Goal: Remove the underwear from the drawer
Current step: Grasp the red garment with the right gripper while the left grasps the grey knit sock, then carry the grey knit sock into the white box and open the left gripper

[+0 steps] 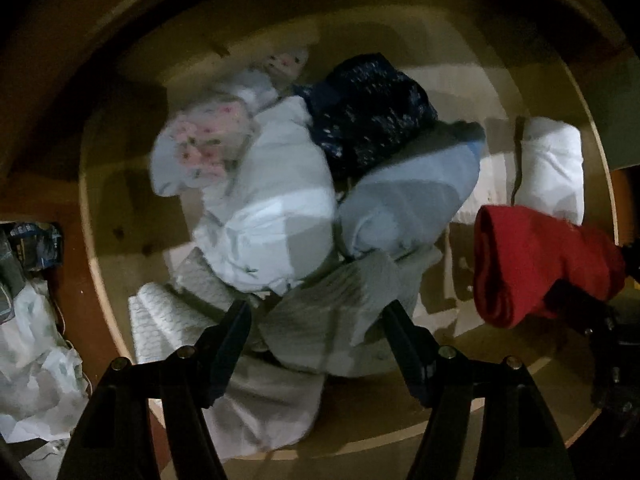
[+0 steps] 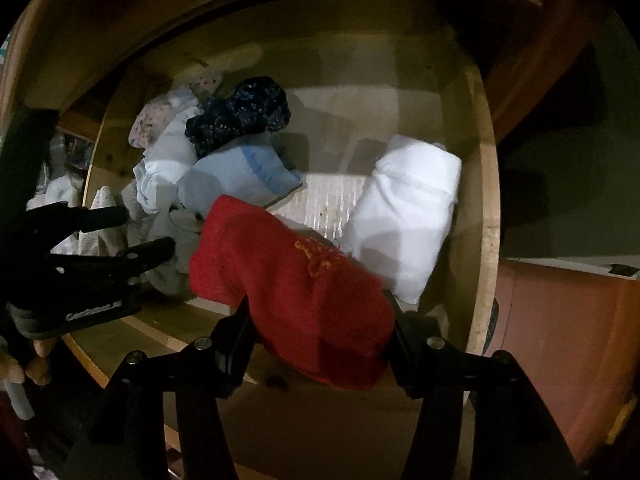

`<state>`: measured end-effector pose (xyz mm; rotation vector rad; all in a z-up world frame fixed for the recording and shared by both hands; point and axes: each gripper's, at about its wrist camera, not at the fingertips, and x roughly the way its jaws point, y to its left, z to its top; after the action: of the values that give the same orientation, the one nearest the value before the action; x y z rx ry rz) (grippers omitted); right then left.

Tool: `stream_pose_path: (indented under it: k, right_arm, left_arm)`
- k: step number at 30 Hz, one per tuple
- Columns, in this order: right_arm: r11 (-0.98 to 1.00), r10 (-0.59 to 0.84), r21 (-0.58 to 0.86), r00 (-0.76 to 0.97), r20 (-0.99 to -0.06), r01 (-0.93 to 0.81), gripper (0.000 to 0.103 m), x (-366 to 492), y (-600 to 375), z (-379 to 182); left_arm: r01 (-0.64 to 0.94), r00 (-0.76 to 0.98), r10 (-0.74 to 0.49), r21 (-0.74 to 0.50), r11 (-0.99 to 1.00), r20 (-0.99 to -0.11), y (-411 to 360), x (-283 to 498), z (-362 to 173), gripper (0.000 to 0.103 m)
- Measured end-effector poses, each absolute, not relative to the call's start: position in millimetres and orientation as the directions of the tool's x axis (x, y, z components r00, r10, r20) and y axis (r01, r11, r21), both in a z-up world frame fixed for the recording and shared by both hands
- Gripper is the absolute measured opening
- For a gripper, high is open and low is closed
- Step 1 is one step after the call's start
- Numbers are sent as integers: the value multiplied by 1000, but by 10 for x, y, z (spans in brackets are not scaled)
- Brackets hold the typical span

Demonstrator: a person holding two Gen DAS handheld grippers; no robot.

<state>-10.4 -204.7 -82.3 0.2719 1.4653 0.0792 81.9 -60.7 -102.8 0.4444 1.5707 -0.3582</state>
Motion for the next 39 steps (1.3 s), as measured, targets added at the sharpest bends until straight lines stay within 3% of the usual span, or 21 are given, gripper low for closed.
stream_pose_path:
  k: [15,23,26,39]
  right_arm:
    - [967,207,226,155,-966,120,55,-99,-2068,-779]
    - [968,200,219,149,-968,126,55,-93,-2086,-789]
    - [970,194,213,148,-970,121,55,-83,-2067,-802]
    - [979,168,185,167,-972,88,55,-86,-2009,-804]
  left_arm:
    - [501,-136,89,9,865,-987,-798,901,-1297,69]
    - [480,-111,55,-5,877,-992,-725,796,-1266,38]
    - [463,-99,32,-18,886,-995,-667,733,-1179,32]
    - [451,47,-71,-42,891,-996,-467,462,-451,30]
